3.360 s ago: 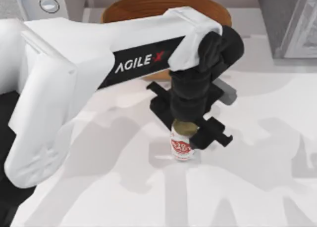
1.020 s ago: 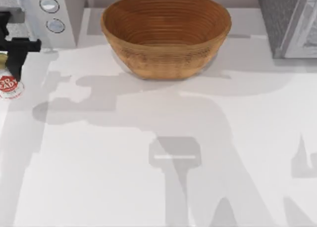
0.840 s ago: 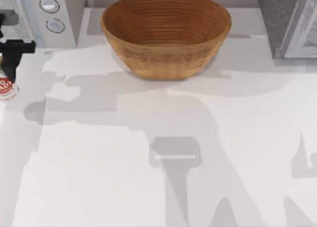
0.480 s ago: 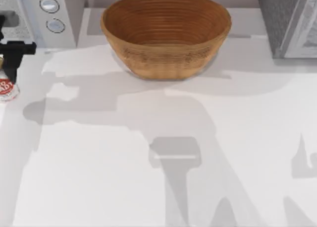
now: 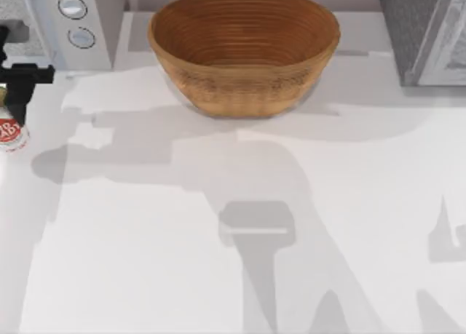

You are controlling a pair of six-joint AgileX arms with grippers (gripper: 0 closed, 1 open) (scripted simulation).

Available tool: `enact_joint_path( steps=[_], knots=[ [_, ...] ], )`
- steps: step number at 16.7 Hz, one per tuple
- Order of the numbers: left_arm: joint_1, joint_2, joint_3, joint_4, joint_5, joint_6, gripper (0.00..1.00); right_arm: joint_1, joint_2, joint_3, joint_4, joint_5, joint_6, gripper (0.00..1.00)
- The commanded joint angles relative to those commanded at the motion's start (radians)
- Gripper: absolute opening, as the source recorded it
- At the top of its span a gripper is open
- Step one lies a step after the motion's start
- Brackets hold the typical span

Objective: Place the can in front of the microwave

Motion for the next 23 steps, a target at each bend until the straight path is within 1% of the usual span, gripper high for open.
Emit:
enact_joint_path(
  steps=[12, 13, 23],
  knots=[
    [0.0, 0.0, 0.0, 0.0, 0.0, 0.0, 0.98, 0.0, 0.0, 0.0, 0.0, 0.0, 0.0, 1.0],
    [0.0, 0.0, 0.0, 0.0, 0.0, 0.0, 1.0, 0.0, 0.0, 0.0, 0.0, 0.0, 0.0, 1.0],
    [-0.002, 0.0, 0.016, -0.014, 0.001, 0.0, 1.0, 0.0, 0.0, 0.0, 0.0, 0.0, 0.0, 1.0]
  ],
)
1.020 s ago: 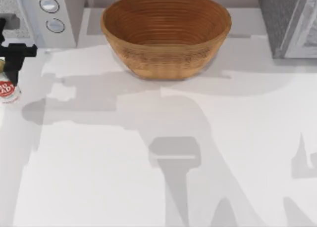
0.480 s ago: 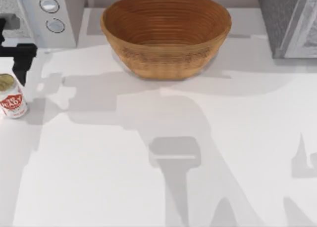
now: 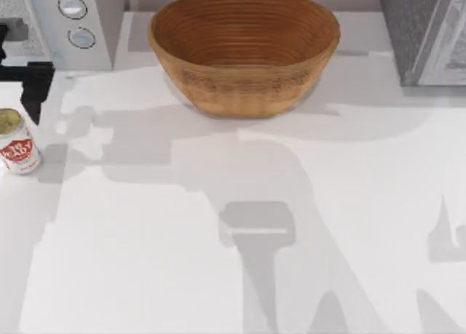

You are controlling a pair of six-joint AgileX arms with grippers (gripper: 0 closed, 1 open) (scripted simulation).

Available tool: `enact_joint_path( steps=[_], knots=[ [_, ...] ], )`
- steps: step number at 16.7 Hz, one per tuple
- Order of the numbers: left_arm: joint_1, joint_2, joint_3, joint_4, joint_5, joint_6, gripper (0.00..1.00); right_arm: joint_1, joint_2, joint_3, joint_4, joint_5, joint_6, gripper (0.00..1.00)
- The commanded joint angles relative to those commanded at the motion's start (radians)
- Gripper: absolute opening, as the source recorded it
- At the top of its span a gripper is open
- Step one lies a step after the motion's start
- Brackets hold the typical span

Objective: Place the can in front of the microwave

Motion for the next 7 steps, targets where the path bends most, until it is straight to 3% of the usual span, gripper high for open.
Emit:
enact_joint_path(
  steps=[7],
  knots=[
    [-0.001, -0.003, 0.137, -0.142, -0.001, -0.002, 1.0, 0.0, 0.0, 0.0, 0.0, 0.0, 0.0, 1.0]
  ],
)
